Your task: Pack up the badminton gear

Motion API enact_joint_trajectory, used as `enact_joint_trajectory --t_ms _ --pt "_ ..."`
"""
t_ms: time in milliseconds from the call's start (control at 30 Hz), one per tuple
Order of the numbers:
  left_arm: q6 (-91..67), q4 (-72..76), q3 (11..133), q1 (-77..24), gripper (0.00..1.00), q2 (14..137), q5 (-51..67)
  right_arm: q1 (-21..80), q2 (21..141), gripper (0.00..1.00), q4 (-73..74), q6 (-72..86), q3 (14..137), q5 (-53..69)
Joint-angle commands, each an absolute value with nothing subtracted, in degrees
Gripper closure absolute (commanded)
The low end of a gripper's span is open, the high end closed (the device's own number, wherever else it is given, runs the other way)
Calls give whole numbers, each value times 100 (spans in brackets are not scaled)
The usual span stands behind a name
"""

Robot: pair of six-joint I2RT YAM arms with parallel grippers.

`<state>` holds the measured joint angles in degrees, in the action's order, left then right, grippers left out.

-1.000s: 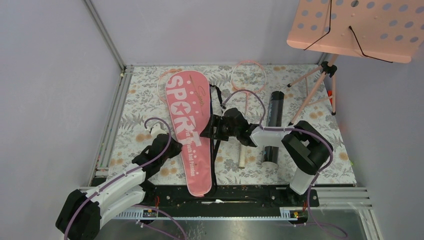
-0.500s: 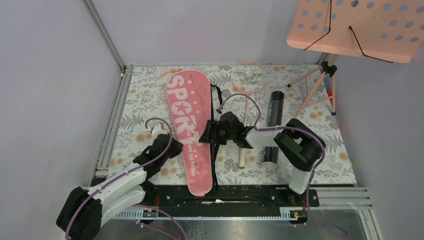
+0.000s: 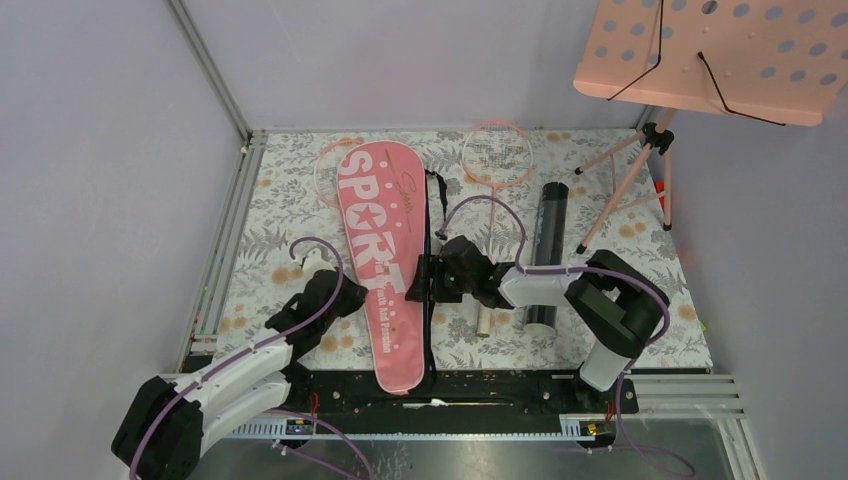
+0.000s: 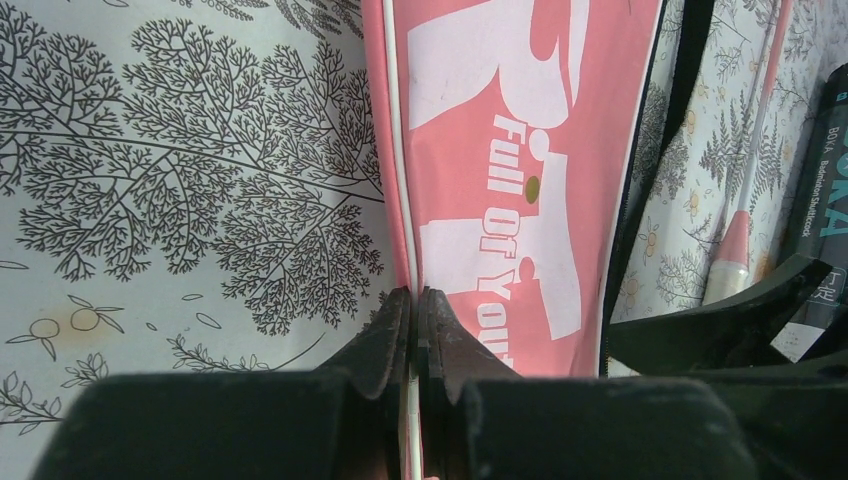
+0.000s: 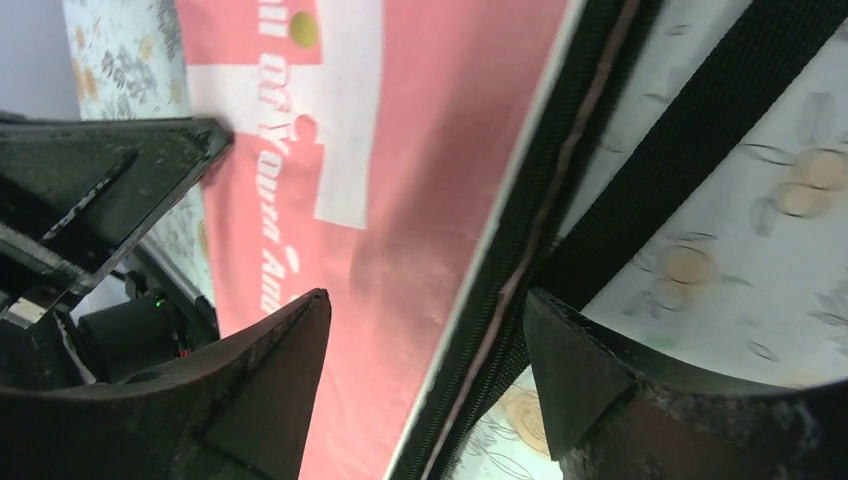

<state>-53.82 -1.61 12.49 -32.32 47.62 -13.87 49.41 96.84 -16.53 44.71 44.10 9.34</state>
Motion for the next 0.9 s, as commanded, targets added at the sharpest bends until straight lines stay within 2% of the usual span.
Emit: enact_joint_trajectory --t_ms 0,33,167,333,467,500,600,633,867 --pt "-5395 9 1188 -3243 100 4725 -1350 5188 10040 23 -1995 4330 4719 1324" --pt "-5396 9 1182 -3243 100 4734 -1341 5193 10096 27 -2072 4373 4742 1371" --pt "-5404 18 1160 -3243 100 4747 -1343 5212 10088 56 -2214 4454 4713 1282" --pt "-5353 9 1175 -3243 100 4740 -1324 5212 9701 100 -2099 4348 4587 859" --pt "-5189 -266 1326 -3243 99 4663 -1235 5212 8934 100 -611 3382 5140 80" --pt "-5118 -318 1392 -3243 90 4613 -1178 5216 8735 100 -186 3017 5338 -160" --pt "-4932 -460 1659 -3243 49 4349 -1022 5216 8273 100 1046 1927 5919 -711" --pt "-4874 -520 1762 -3243 40 4217 -1006 5217 8164 100 1337 1634 6064 -864" --pt "-4544 -954 2691 -3243 7 3633 -1120 5333 7738 100 2135 212 6367 -1594"
